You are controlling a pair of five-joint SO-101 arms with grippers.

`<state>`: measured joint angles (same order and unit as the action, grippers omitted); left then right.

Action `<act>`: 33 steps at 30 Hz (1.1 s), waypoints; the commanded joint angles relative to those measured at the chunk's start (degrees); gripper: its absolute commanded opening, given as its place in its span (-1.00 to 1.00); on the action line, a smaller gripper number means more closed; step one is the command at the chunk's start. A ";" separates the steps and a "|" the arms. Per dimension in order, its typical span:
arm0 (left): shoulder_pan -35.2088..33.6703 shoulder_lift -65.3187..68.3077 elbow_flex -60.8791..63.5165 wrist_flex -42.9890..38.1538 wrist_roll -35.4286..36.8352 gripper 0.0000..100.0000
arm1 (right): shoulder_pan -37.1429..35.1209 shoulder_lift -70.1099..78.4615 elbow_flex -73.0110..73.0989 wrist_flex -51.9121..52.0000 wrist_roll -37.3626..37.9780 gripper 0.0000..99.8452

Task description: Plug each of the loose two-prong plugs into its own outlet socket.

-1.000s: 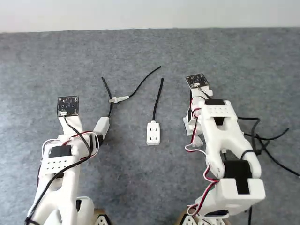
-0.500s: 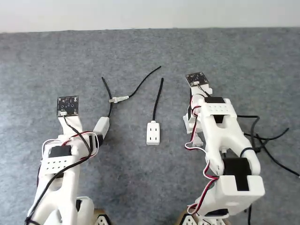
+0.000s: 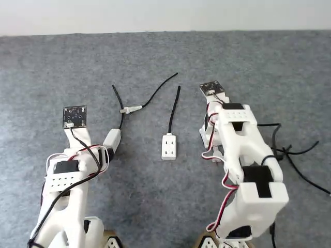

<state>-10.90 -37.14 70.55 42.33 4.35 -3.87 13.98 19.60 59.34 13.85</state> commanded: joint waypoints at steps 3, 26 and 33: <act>-0.35 -1.32 -0.40 -0.97 -0.53 -0.51 | 0.31 1.19 -5.01 2.33 0.70 -0.87; -0.35 -1.32 -0.40 -0.97 -0.53 -0.51 | 2.51 1.01 -5.19 4.26 0.70 -0.98; -0.35 -1.14 -0.40 -1.23 -0.53 -0.50 | -3.30 -5.32 -8.70 13.85 0.18 -0.98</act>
<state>-10.90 -37.14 70.55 42.33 4.35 -4.92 14.51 14.51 69.71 13.85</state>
